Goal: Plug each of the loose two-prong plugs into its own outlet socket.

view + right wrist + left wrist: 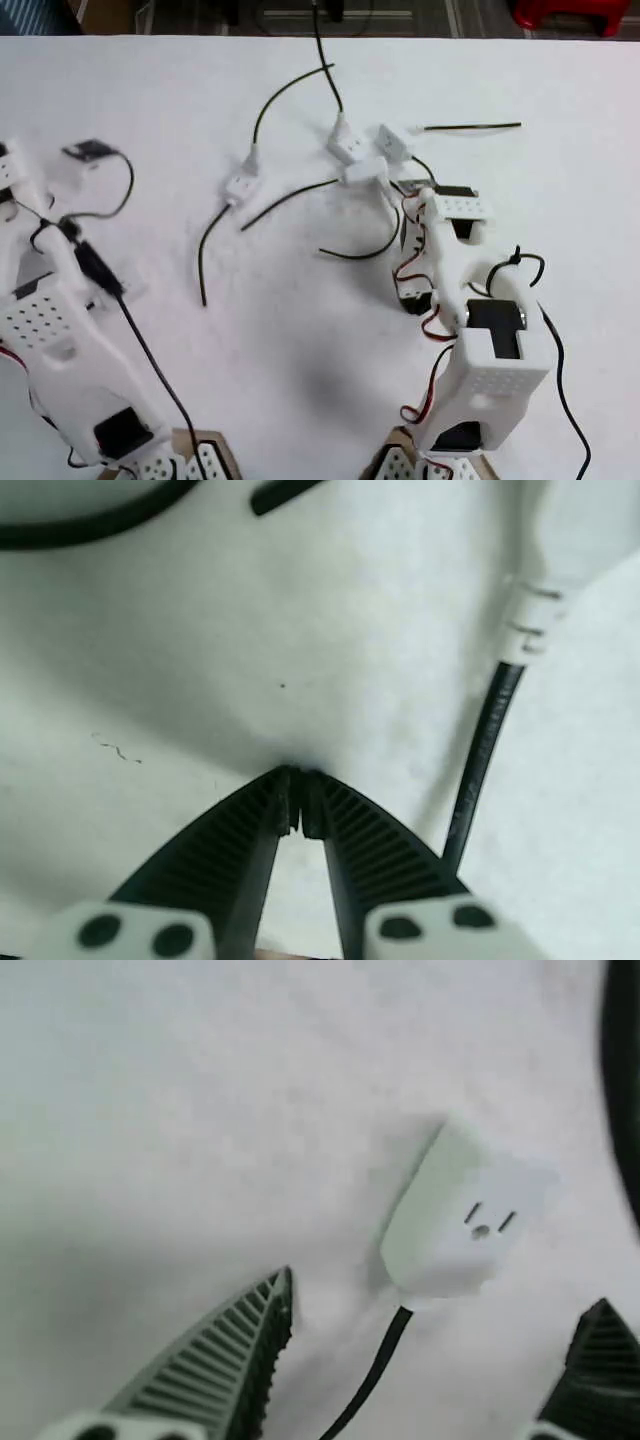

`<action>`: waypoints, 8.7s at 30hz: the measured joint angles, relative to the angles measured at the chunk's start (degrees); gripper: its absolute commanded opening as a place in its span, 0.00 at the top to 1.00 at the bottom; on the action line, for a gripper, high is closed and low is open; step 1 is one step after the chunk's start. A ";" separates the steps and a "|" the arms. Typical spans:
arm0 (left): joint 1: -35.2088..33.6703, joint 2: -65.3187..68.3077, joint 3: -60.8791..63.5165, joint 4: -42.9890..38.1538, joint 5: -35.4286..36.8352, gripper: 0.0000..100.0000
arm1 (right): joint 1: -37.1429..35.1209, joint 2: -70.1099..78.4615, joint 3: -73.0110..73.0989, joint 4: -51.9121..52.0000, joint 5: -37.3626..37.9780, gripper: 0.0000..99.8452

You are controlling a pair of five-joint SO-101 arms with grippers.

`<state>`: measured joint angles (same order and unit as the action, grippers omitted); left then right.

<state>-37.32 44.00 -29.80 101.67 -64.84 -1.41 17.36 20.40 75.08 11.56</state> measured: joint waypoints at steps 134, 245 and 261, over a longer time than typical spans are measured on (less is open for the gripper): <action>37.01 -90.29 90.29 -40.62 45.80 0.96 | 0.09 -0.09 0.88 -1.23 -2.64 0.98; 48.62 -65.23 89.41 -81.23 58.55 0.71 | 7.56 16.79 -31.38 -1.05 5.27 0.96; 48.62 -65.23 89.41 -81.23 58.55 0.71 | 6.07 35.43 -59.60 18.64 5.10 0.81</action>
<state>11.30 -21.23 59.60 20.44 -6.29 4.66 52.79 -39.21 93.71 16.66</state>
